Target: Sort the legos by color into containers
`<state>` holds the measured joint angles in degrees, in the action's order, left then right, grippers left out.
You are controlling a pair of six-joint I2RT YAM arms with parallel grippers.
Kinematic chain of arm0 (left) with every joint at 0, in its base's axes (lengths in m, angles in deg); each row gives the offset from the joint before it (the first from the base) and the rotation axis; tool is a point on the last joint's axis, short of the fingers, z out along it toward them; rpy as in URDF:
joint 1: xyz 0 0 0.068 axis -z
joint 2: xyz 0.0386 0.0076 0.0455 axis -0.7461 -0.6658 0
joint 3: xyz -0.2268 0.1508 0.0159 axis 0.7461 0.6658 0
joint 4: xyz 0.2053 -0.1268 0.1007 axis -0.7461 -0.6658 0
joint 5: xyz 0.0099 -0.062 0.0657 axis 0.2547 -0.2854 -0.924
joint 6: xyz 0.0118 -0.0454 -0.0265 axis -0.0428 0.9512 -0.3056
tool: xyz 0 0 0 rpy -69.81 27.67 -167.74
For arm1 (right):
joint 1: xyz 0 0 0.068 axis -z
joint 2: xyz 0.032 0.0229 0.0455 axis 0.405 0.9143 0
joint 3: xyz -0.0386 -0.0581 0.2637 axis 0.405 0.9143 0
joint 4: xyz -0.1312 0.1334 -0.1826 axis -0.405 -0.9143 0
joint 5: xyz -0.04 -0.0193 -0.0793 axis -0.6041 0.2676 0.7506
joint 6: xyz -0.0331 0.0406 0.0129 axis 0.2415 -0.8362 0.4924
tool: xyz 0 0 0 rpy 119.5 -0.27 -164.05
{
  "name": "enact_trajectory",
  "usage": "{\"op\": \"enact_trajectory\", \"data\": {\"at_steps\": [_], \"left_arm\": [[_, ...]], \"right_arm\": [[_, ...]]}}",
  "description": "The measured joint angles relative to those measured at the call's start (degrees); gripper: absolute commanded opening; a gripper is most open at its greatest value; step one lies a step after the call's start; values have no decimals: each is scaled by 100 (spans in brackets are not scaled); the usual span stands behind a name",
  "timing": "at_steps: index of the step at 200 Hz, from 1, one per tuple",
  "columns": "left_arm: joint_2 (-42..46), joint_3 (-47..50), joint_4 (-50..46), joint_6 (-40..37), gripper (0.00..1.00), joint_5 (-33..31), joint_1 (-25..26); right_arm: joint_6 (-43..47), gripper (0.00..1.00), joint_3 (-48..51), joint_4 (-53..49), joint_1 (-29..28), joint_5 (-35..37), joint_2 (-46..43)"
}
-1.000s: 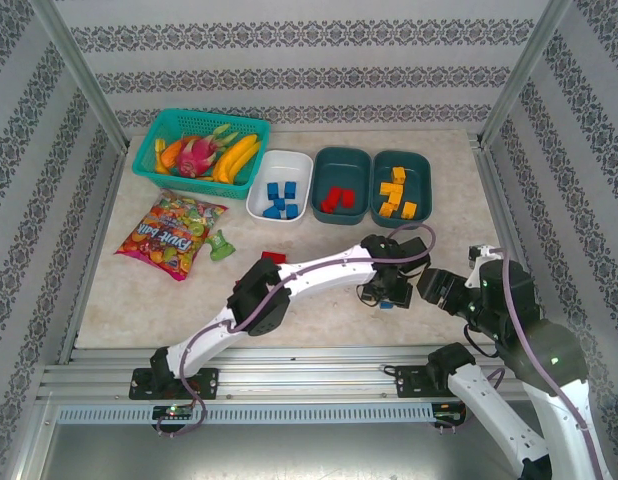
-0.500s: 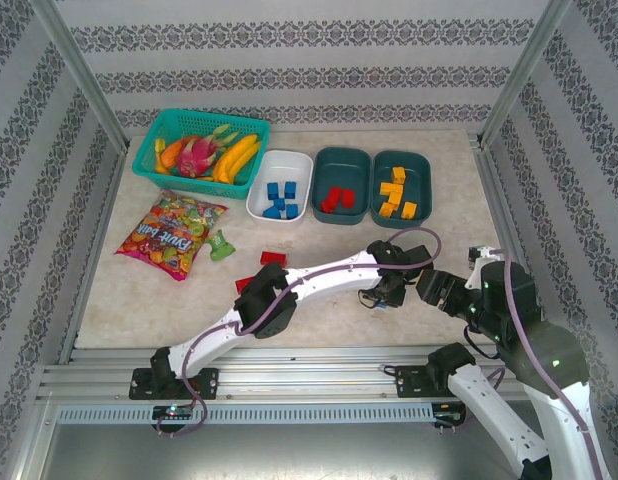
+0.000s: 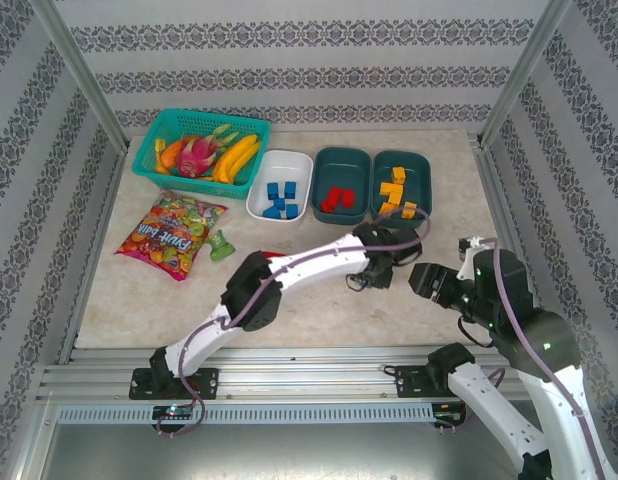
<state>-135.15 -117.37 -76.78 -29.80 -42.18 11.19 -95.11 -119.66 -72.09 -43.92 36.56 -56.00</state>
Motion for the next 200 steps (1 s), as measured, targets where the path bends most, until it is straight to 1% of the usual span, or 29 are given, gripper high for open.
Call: {"op": "enact_trajectory", "data": {"at_steps": [34, 52, 83, 114, 130, 146, 174, 200], "left_arm": [[758, 9, 2, -155, 30, -26, -861], [999, 9, 7, -304, 30, -68, -1344], [1071, 13, 114, -568, 29, -52, -2105], [1054, 22, 546, -726, 29, 76, -2789], [933, -46, 839, -769, 30, 87, -3053], [599, -332, 1126, -789, 30, 107, -3263], [-74, -815, 1558, -793, 30, 212, -3484], [-533, -977, 1829, -728, 30, 352, -3624]], "right_arm": [[111, 71, -52, 498, -2, -254, 457], [76, 71, -39, 940, -2, -463, 824], [-164, 70, 105, 1794, -35, -763, 1552], [-332, 70, 13, 2402, -197, -844, 2623], [-376, 70, -142, 2723, -275, -850, 3167], [-437, 71, -256, 3143, -345, -855, 3554], [-452, 71, -549, 3847, -420, -831, 4057], [-413, 72, -811, 4527, -538, -734, 4413]]}}
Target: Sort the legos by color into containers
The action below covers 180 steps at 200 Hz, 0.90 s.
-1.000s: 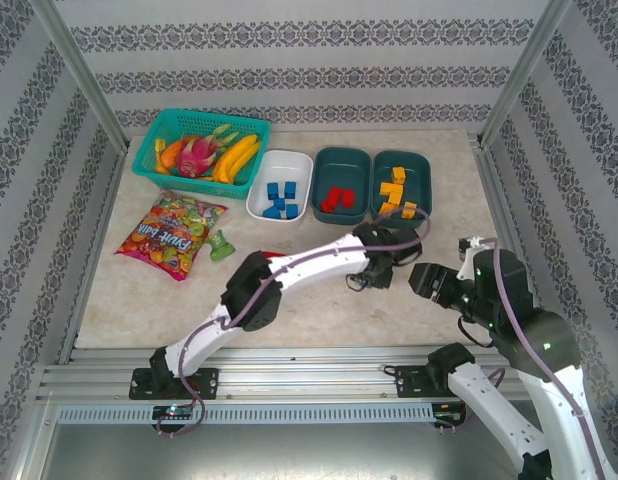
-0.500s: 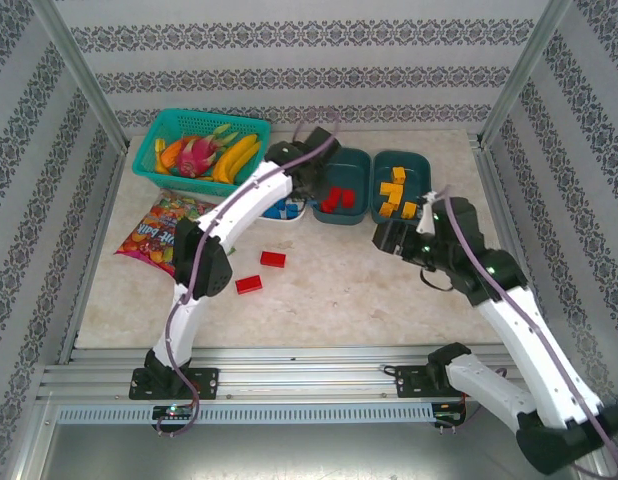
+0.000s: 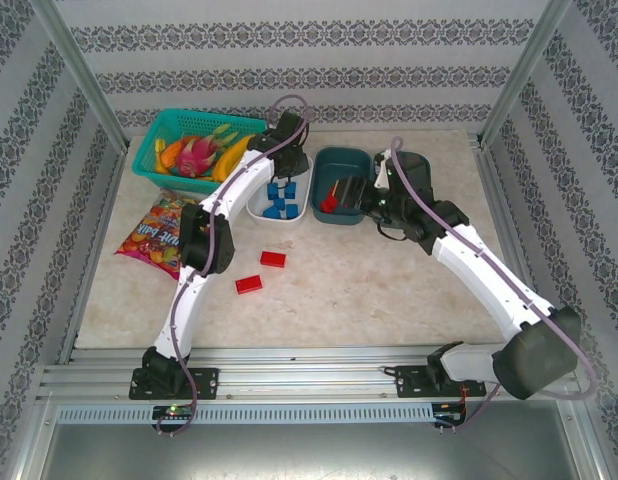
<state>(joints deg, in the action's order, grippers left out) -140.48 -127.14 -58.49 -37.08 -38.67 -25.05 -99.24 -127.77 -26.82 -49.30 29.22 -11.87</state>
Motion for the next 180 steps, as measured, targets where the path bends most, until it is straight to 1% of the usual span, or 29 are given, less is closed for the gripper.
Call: {"op": "enact_trajectory", "data": {"at_steps": [29, 63, 83, 120, 154, 168, 180], "left_arm": [[-332, -26, 273, 133, 34, 247, -168], [-634, -173, 588, 339, 38, 699, -348], [-710, -219, 647, 398, 45, 901, -378], [-713, -243, 640, 455, 57, 1097, -376], [-651, -256, 599, 470, 61, 1119, -376], [-463, -210, 496, 476, 64, 1108, -365], [-76, 42, 372, 476, 65, 1060, -365]], "right_arm": [[9, 72, -243, 459, -74, 55, 282], [48, 72, -422, 603, -111, 55, 466], [46, 72, -422, 601, -136, 55, 468], [70, 72, -393, 579, -210, 52, 468], [299, 72, -393, 339, -299, 127, 448], [490, 72, -393, 127, -407, 234, 404], [719, 72, -393, -68, -544, 354, 369]]}}
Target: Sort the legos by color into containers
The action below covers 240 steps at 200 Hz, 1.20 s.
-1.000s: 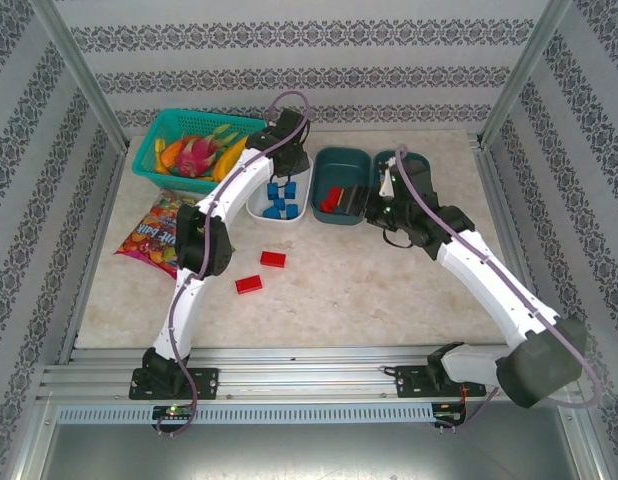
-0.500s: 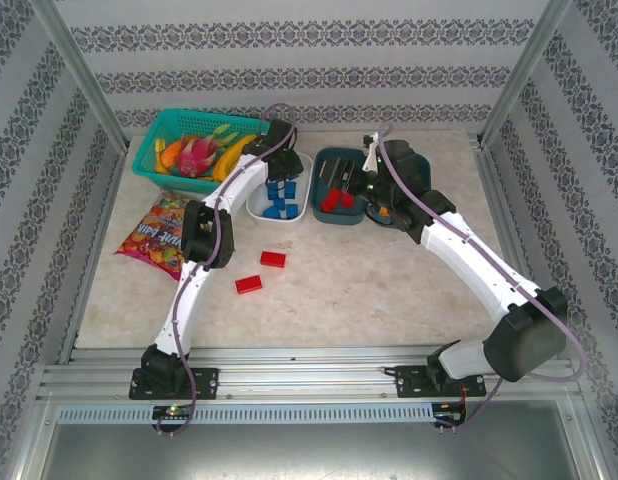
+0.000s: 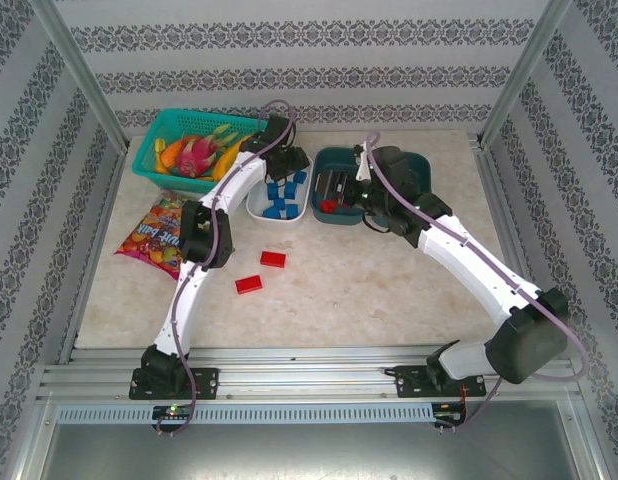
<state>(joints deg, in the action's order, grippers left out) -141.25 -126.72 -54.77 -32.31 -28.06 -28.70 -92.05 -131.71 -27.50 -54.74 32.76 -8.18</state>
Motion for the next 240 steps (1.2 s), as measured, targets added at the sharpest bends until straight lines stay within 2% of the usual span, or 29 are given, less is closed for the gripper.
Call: {"op": "enact_trajectory", "data": {"at_steps": [19, 63, 83, 116, 140, 179, 213, 240], "left_arm": [[1108, 907, -98, 50, 66, -37, -7], [4970, 4651, 481, 369, 71, 50, -17], [6524, 6321, 640, 546, 74, 125, -17], [8437, 8371, 369, 876, 74, 98, -17], [9604, 8966, -157, 1023, 75, -42, -17], [10830, 9049, -688, 1119, 77, -144, -17], [11064, 9049, -1106, 1119, 77, -144, -17], [11064, 9042, -1272, 1117, 77, -142, -17]], "right_arm": [[461, 72, 11, -278, -332, 201, -24], [1823, 73, 55, -767, -1084, 411, 293], [2450, 73, -168, -1075, -1239, 345, 920], [3279, 73, -1032, -1615, -1360, 304, 2225], [3738, 73, -1746, -1969, -1519, 350, 3088], [4105, 73, -2404, -2299, -1703, 501, 4061], [4190, 73, -2677, -2448, -1742, 627, 4557], [4201, 67, -2970, -2542, -1742, 680, 4863]]}}
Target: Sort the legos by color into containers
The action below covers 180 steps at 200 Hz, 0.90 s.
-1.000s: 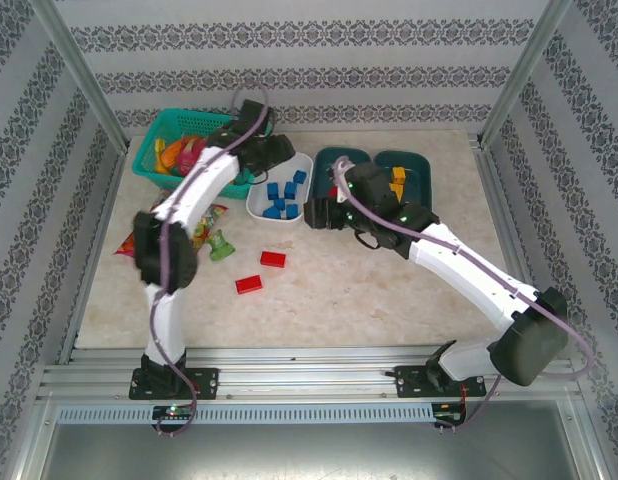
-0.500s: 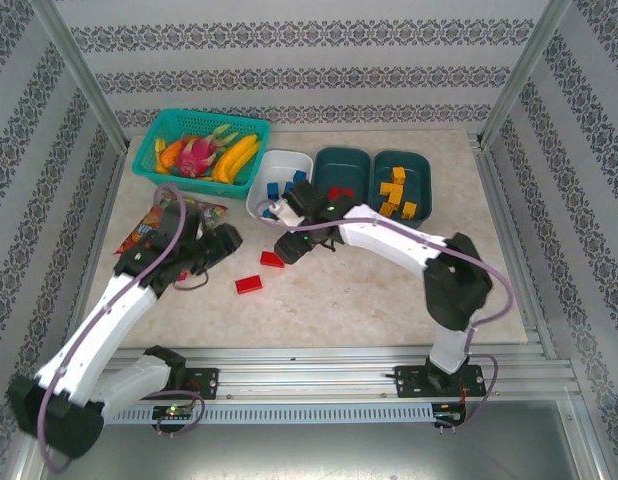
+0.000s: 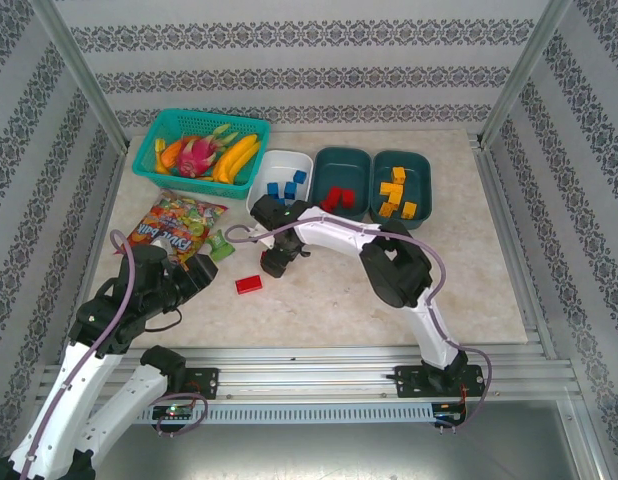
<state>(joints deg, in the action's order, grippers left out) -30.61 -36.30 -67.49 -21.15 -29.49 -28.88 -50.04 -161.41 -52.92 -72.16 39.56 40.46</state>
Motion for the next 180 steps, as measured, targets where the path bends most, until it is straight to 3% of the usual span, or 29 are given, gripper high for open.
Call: {"op": "enact_trajectory", "data": {"at_steps": [82, 134, 160, 180], "left_arm": [[0, -136, -164, -92, 76, 109, 0], [-129, -223, -120, -240, 76, 356, 0], [-619, -481, 295, -446, 76, 809, 0], [-1115, -767, 730, -588, 76, 1117, 0]], "right_arm": [[-109, 34, -564, -153, -2, 83, 476], [-308, 33, -380, -94, -7, 98, 212], [-623, 32, 4, 20, 181, 22, -573], [-994, 31, 138, 236, 640, -133, -1274]]}}
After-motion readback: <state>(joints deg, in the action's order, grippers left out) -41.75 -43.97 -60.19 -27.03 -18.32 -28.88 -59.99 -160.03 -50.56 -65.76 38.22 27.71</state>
